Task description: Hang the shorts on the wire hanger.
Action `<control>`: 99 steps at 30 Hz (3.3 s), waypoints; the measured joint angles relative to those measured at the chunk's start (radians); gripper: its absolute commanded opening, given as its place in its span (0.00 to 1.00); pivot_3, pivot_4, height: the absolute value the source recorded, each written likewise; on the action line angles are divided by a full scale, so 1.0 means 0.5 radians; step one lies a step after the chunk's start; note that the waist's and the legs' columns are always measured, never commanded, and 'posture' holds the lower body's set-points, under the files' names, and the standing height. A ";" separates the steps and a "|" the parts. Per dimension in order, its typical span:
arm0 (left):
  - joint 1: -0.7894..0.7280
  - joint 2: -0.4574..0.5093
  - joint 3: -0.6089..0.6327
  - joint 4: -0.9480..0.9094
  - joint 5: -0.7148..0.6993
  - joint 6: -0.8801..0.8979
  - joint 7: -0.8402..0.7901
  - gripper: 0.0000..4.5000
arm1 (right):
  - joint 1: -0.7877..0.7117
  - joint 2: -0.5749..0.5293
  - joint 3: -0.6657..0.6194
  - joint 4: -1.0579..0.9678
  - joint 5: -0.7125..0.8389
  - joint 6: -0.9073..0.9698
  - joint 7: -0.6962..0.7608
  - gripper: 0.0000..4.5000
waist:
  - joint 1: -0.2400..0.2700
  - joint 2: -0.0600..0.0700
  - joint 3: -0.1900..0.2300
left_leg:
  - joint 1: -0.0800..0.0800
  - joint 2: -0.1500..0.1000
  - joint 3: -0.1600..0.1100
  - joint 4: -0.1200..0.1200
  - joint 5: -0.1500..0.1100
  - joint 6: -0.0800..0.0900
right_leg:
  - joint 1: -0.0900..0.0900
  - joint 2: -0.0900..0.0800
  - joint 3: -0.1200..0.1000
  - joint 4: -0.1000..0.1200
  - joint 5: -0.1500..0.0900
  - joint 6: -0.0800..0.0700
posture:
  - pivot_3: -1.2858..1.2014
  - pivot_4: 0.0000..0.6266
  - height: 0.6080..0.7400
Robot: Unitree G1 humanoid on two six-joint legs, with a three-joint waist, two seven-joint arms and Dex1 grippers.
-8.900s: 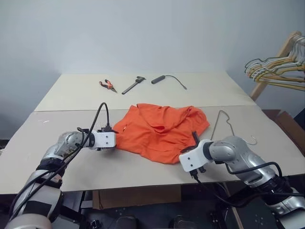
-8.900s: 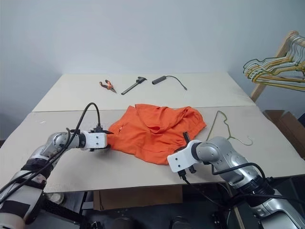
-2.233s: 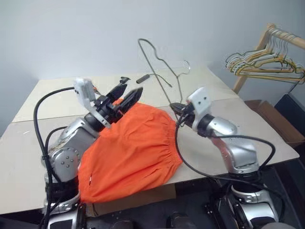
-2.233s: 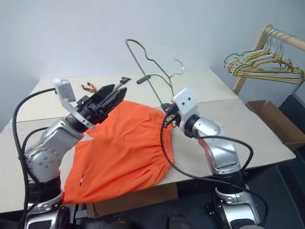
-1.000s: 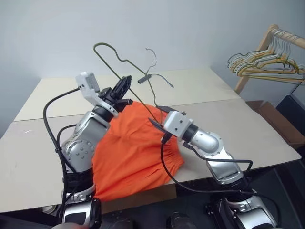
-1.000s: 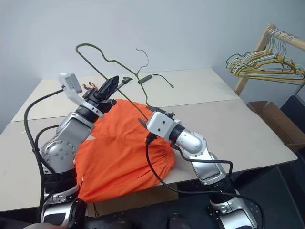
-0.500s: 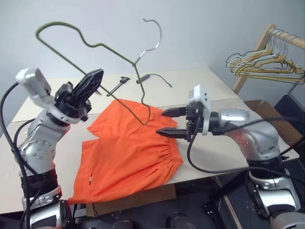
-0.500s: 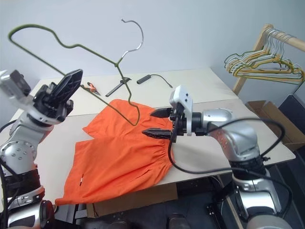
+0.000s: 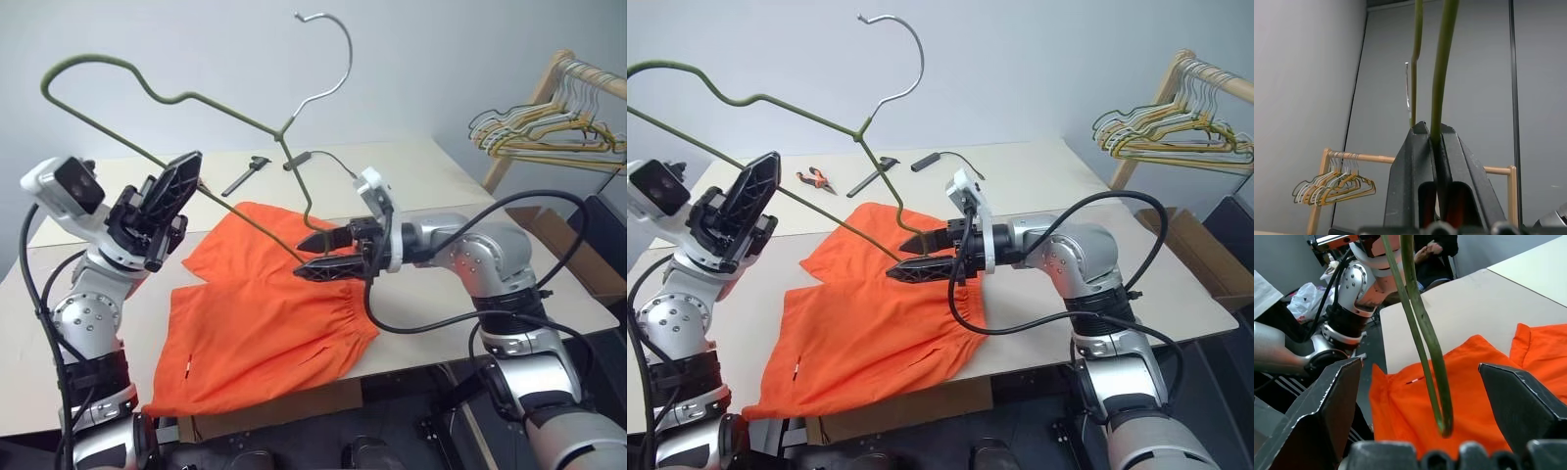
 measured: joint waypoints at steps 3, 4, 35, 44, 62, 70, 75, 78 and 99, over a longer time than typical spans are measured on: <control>0.000 0.000 0.000 0.000 0.000 0.000 -0.001 0.00 | 0.000 0.007 0.000 0.005 0.002 0.011 0.001 0.91 | 0.000 0.000 0.000 | 0.000 0.000 0.000 0.000 0.000 0.000 | 0.000 0.000 0.000 0.000 0.000 0.000 | 0.53 0.00 1.00; 0.000 0.000 0.000 0.000 0.000 0.001 -0.001 0.00 | 0.000 0.007 0.000 0.005 0.000 0.011 0.002 0.85 | -0.001 0.000 0.000 | 0.000 0.000 0.000 0.000 0.000 0.000 | 0.000 0.000 0.000 0.000 0.000 0.000 | 0.53 0.00 1.00; 0.203 0.206 -0.638 0.097 1.117 -0.185 0.359 1.00 | 0.220 -0.050 -0.394 -0.023 0.163 0.230 -0.402 0.00 | 0.001 0.000 0.000 | -0.004 0.000 0.005 -0.001 -0.002 0.002 | -0.003 -0.003 -0.001 -0.004 0.000 0.000 | 0.51 0.00 1.00; 0.339 0.404 -0.866 0.041 1.568 -0.612 0.084 1.00 | 0.844 -0.615 -0.729 -0.087 0.353 0.840 -0.488 0.00 | -0.006 0.005 -0.001 | -0.025 0.000 0.005 0.000 -0.004 0.005 | -0.025 -0.003 0.002 -0.004 0.000 0.000 | 0.49 0.00 1.00; 0.425 0.416 -0.979 -0.055 1.592 -0.686 -0.116 1.00 | 1.307 -1.222 -0.550 0.263 0.381 0.988 -0.134 0.00 | -0.086 0.003 -0.001 | 0.002 0.001 0.001 0.003 -0.005 0.008 | 0.002 0.001 0.007 -0.003 -0.008 0.018 | 0.49 0.00 1.00; 0.436 0.436 -0.953 -0.084 1.587 -0.685 -0.101 1.00 | 1.262 -1.150 -0.487 0.287 0.362 0.966 -0.121 0.00 | -0.080 0.003 -0.001 | 0.003 0.001 0.001 0.003 -0.005 0.008 | 0.002 0.000 0.008 -0.003 -0.007 0.016 | 0.49 0.00 1.00; 0.436 0.437 -0.948 -0.084 1.588 -0.683 -0.084 1.00 | 1.257 -1.078 -0.478 0.287 0.350 0.966 -0.141 0.00 | -0.064 0.003 -0.001 | 0.003 0.000 0.002 0.003 -0.005 0.008 | 0.002 0.000 0.009 -0.003 -0.006 0.015 | 0.49 0.00 1.00; 0.436 0.437 -0.948 -0.085 1.588 -0.681 -0.076 1.00 | 1.257 -1.052 -0.477 0.287 0.346 0.966 -0.143 0.00 | -0.061 0.004 -0.001 | 0.003 0.000 0.002 0.003 -0.005 0.008 | 0.002 0.000 0.009 -0.003 -0.006 0.014 | 0.49 0.00 1.00; 0.498 0.440 -0.950 -0.137 1.665 -0.685 -0.012 1.00 | 0.477 -0.969 0.345 0.906 -0.053 0.695 0.473 0.00 | -0.051 0.004 -0.001 | 0.002 0.000 0.003 0.003 -0.006 0.009 | 0.000 0.000 0.008 -0.003 0.001 0.004 | 0.52 0.00 1.00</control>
